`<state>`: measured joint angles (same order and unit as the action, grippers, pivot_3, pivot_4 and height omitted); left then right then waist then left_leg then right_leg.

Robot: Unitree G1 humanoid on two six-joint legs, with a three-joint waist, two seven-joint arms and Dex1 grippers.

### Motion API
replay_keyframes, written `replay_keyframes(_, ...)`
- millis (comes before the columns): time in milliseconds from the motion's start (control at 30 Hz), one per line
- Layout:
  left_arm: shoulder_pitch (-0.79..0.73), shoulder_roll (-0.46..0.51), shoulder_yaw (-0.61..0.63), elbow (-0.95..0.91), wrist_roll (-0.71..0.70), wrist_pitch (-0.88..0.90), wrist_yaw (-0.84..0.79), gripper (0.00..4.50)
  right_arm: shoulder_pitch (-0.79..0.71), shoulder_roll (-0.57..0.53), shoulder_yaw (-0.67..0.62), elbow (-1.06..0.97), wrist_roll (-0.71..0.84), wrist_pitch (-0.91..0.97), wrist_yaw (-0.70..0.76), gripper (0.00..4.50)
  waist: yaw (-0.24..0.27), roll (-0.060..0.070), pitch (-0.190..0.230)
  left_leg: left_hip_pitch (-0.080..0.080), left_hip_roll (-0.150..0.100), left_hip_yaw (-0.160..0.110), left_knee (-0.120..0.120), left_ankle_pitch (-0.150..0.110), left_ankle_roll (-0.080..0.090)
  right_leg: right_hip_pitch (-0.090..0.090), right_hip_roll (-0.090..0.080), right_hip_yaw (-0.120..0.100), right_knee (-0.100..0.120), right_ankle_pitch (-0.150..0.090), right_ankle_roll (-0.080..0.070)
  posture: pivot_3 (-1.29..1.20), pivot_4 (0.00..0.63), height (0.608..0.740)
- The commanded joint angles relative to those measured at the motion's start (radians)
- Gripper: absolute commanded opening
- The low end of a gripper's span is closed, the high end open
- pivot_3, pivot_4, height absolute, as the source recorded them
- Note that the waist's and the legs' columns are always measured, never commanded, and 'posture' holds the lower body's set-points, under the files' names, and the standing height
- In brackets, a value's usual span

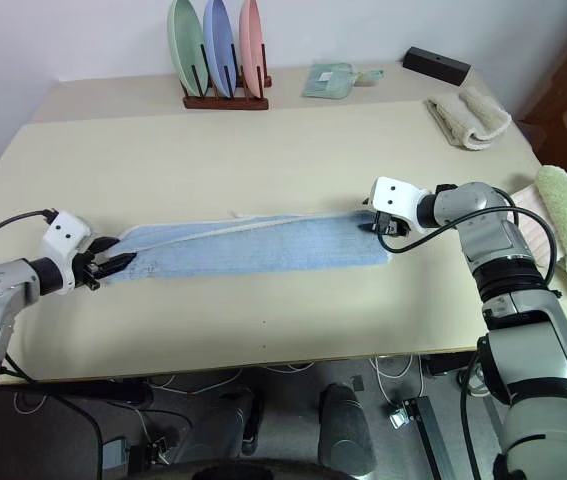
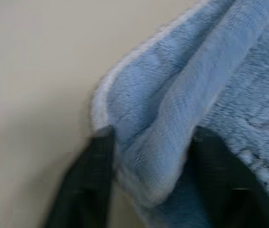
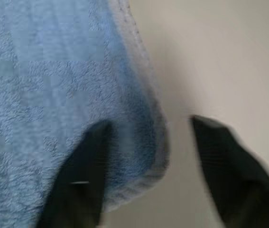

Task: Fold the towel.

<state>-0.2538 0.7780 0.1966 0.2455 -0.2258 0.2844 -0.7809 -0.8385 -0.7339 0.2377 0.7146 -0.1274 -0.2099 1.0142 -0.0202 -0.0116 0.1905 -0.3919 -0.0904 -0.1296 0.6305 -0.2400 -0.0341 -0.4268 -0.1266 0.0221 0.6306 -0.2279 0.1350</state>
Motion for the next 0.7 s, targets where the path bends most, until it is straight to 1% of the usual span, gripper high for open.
replay_keyframes(33, -0.062, -0.039, 0.109, 0.014, -0.056, 0.026, 0.105, 3.76, -0.043, -0.025, -0.053, 0.002, -0.02, -0.02, -0.085, 3.74, 0.002, 0.0, 0.0, 0.0, 0.0, 0.0, 0.0, 0.0, 0.0, 0.0, 0.0, 0.0, 0.0, 0.0, 0.0, 0.0, 0.15, 0.737)
replay_keyframes(167, -0.127, -0.108, 0.2, 0.06, -0.086, 0.089, 0.282, 3.76, -0.004, -0.036, -0.091, -0.043, -0.011, 0.003, -0.141, 3.74, 0.003, 0.0, 0.0, 0.0, 0.0, -0.001, 0.0, 0.0, 0.0, 0.0, 0.0, 0.0, 0.0, 0.0, 0.0, 0.0, 0.15, 0.737)
replay_keyframes(233, -0.099, -0.133, 0.22, 0.011, -0.118, 0.109, 0.28, 3.76, 0.044, -0.054, -0.122, -0.103, 0.011, 0.028, -0.145, 3.74, 0.002, 0.0, 0.0, 0.0, 0.0, -0.001, 0.0, 0.0, -0.001, 0.0, 0.0, 0.0, 0.0, 0.001, 0.0, 0.0, 0.15, 0.737)
replay_keyframes(300, -0.035, -0.142, 0.22, -0.081, -0.14, 0.112, 0.247, 3.76, 0.132, -0.08, -0.199, -0.225, 0.099, 0.141, -0.11, 3.74, 0.003, 0.0, 0.0, 0.0, 0.0, -0.001, 0.0, 0.0, -0.001, 0.0, 0.0, 0.0, 0.0, 0.0, 0.0, 0.0, 0.15, 0.737)
replay_keyframes(400, 0.015, -0.148, 0.231, -0.18, -0.175, 0.125, 0.237, 3.79, 0.254, -0.099, -0.311, -0.409, 0.237, 0.348, -0.078, 4.48, 0.005, 0.0, 0.0, -0.001, 0.001, -0.002, 0.0, -0.001, -0.001, 0.0, 0.0, 0.0, -0.001, 0.0, 0.0, 0.0, 0.15, 0.737)
replay_keyframes(433, 0.028, -0.147, 0.23, -0.209, -0.182, 0.127, 0.234, 3.79, 0.286, -0.102, -0.341, -0.463, 0.275, 0.412, -0.073, 4.48, 0.006, 0.0, 0.0, -0.001, 0.001, -0.002, 0.001, -0.001, -0.001, 0.0, 0.0, 0.0, -0.001, 0.001, 0.0, 0.0, 0.15, 0.737)
replay_keyframes(533, 0.098, -0.15, 0.134, -0.433, -0.202, 0.137, 0.175, 3.79, 0.507, -0.082, -0.521, -0.763, 0.512, 0.748, -0.091, 4.48, 0.012, -0.001, -0.001, -0.001, 0.002, -0.003, 0.001, -0.001, -0.002, 0.001, 0.001, 0.0, 0.0, 0.001, -0.001, 0.0, 0.15, 0.737)
replay_keyframes(633, 0.108, -0.189, 0.036, -0.588, -0.242, 0.194, 0.168, 3.79, 0.679, -0.044, -0.629, -0.978, 0.668, 0.946, -0.137, 4.48, 0.024, 0.0, -0.001, 0.0, 0.002, -0.005, 0.001, -0.001, -0.001, 0.003, 0.0, 0.001, -0.001, 0.001, -0.001, 0.0, 0.15, 0.737)
replay_keyframes(700, 0.109, -0.215, -0.087, -0.673, -0.224, 0.197, 0.146, 3.79, 0.791, 0.009, -0.692, -1.091, 0.778, 1.067, -0.189, 4.48, 0.031, -0.001, -0.001, 0.0, 0.002, -0.004, 0.002, -0.001, -0.001, 0.004, 0.0, 0.001, -0.001, 0.001, -0.001, 0.0, 0.15, 0.737)
